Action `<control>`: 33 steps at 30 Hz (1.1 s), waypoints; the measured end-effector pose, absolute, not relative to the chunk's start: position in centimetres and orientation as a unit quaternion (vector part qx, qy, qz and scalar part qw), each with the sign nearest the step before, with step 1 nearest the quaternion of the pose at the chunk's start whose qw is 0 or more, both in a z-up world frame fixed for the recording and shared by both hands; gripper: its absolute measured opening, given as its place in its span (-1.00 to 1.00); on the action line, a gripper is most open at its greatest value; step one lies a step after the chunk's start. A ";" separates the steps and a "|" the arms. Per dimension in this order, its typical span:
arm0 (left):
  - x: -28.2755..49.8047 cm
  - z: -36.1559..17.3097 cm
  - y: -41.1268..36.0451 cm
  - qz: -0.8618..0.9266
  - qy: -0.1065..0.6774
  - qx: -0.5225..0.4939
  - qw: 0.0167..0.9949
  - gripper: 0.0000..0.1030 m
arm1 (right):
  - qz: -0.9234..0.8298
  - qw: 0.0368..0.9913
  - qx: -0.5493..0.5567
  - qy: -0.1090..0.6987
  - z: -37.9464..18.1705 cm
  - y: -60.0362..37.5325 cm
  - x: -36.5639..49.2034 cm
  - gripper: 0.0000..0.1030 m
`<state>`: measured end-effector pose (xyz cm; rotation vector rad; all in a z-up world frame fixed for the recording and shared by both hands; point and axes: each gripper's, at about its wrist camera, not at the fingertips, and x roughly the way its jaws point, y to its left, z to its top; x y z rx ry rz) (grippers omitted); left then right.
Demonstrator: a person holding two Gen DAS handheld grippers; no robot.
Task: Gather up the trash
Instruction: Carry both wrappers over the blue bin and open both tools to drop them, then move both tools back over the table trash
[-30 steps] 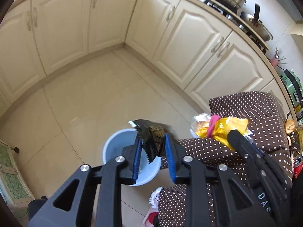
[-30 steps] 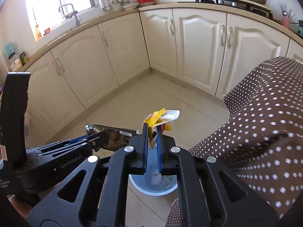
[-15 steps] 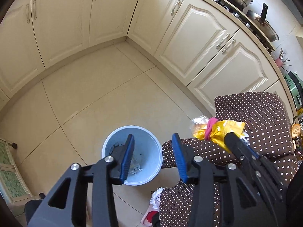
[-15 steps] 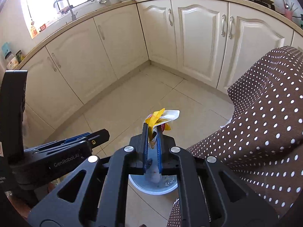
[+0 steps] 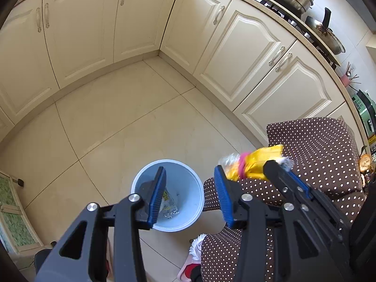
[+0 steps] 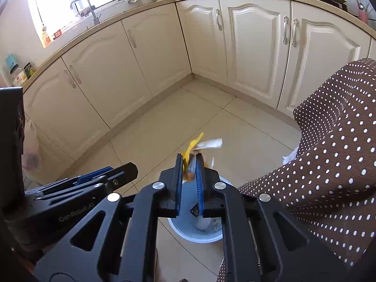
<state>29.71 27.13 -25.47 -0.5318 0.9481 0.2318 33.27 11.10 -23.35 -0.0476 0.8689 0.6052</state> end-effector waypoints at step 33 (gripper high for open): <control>28.4 -11.6 -0.3 -0.113 0.391 -0.111 0.907 0.01 | 0.031 0.965 0.051 0.255 -8.2 -19.5 23.2 -0.08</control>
